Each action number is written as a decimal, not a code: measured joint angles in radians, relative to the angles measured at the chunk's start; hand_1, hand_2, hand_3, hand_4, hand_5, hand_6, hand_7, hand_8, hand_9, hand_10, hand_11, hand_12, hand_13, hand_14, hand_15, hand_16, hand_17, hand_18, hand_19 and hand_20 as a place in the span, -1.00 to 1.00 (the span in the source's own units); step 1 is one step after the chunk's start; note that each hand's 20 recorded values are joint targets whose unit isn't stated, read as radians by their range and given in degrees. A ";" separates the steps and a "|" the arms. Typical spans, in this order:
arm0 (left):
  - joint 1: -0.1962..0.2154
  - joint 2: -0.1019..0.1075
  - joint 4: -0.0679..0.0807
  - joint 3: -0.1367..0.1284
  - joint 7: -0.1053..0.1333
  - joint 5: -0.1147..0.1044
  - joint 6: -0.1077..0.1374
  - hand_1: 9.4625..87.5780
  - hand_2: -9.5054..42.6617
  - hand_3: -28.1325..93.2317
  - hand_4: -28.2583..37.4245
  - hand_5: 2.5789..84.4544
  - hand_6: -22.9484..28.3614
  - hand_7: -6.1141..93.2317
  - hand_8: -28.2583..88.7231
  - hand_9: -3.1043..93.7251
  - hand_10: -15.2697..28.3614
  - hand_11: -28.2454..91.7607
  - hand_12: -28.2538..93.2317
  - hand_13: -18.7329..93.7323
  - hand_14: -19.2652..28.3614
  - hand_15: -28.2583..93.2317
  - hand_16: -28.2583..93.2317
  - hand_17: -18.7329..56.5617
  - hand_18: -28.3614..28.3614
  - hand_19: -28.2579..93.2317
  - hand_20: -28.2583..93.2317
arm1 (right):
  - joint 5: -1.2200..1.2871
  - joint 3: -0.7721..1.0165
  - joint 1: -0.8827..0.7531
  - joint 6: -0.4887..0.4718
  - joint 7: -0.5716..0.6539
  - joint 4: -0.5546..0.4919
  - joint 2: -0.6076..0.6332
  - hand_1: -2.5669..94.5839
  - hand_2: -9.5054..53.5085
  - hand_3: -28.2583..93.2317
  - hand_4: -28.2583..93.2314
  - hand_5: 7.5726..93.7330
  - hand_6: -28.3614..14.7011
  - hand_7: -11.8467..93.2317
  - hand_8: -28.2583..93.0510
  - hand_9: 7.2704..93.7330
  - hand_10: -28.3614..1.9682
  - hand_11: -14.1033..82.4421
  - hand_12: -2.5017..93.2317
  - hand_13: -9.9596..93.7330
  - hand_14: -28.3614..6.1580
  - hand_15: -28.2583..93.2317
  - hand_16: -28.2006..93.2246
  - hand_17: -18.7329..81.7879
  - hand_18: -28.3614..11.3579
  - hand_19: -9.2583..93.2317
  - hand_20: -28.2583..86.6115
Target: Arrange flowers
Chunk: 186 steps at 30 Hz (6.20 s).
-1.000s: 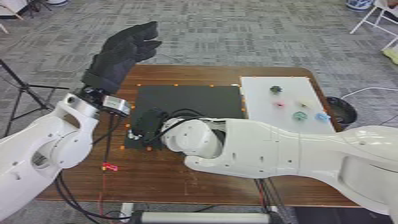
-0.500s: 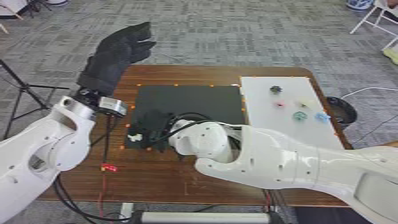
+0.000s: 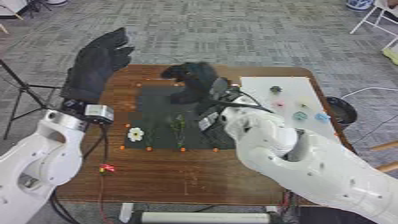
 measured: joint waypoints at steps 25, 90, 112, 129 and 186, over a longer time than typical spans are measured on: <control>0.204 -0.063 -0.036 -0.055 -0.014 -0.003 0.030 -0.60 -0.74 0.60 -0.92 -0.33 0.00 -0.51 -0.65 -0.47 0.20 -0.22 -0.21 -0.34 0.37 -0.07 -0.43 -0.76 0.70 0.08 -0.31 | -0.239 0.347 -0.559 0.035 0.382 0.114 0.364 -0.25 -1.00 0.66 -1.00 -0.07 0.18 -0.33 -0.74 -0.03 0.24 -0.17 -0.50 0.13 -0.08 0.85 -0.13 -0.22 -0.68 0.71 0.47; -0.180 0.081 0.020 0.225 0.068 -0.009 0.024 -0.59 -0.73 0.60 -0.92 -0.30 0.01 -0.51 -0.66 -0.44 0.22 -0.20 -0.22 -0.31 0.39 -0.04 -0.44 -0.72 0.67 0.09 -0.31 | -0.146 -0.615 0.416 0.273 0.084 0.596 -0.208 0.00 -0.99 0.84 -0.95 0.53 0.44 0.01 -0.54 0.70 0.41 -0.25 0.10 0.43 0.17 0.83 -0.02 -0.03 -0.64 0.87 0.47; -0.272 0.078 0.017 0.245 0.082 -0.010 0.021 -0.59 -0.72 0.60 -0.92 -0.30 0.01 -0.51 -0.66 -0.44 0.21 -0.21 -0.22 -0.30 0.38 -0.06 -0.44 -0.74 0.70 0.09 -0.31 | -0.135 -0.673 0.411 0.228 0.084 0.692 -0.469 0.00 -0.99 0.84 -0.96 0.52 0.46 0.02 -0.56 0.70 0.42 -0.25 0.09 0.42 0.17 0.83 -0.02 -0.03 -0.63 0.87 0.47; -0.361 0.046 0.056 0.324 0.082 -0.011 -0.017 -0.60 -0.73 0.60 -0.92 -0.30 0.00 -0.51 -0.65 -0.44 0.21 -0.21 -0.22 -0.31 0.38 -0.06 -0.44 -0.74 0.70 0.09 -0.31 | -0.183 -0.695 0.389 0.273 0.190 0.763 -0.524 0.00 -0.99 0.83 -0.97 0.52 0.47 0.00 -0.57 0.69 0.42 -0.26 0.09 0.42 0.14 0.83 -0.02 -0.03 -0.65 0.87 0.48; -0.358 0.020 0.065 0.318 0.084 -0.009 -0.056 -0.59 -0.73 0.60 -0.92 -0.30 0.00 -0.52 -0.65 -0.44 0.21 -0.21 -0.22 -0.31 0.38 -0.06 -0.44 -0.74 0.70 0.09 -0.30 | -0.137 -0.674 0.350 0.324 0.207 0.753 -0.548 -0.29 -0.30 0.84 -0.92 0.43 0.43 -0.28 -0.60 0.52 0.27 -0.15 -0.50 0.39 0.02 0.85 -0.04 -0.06 -0.72 0.87 0.50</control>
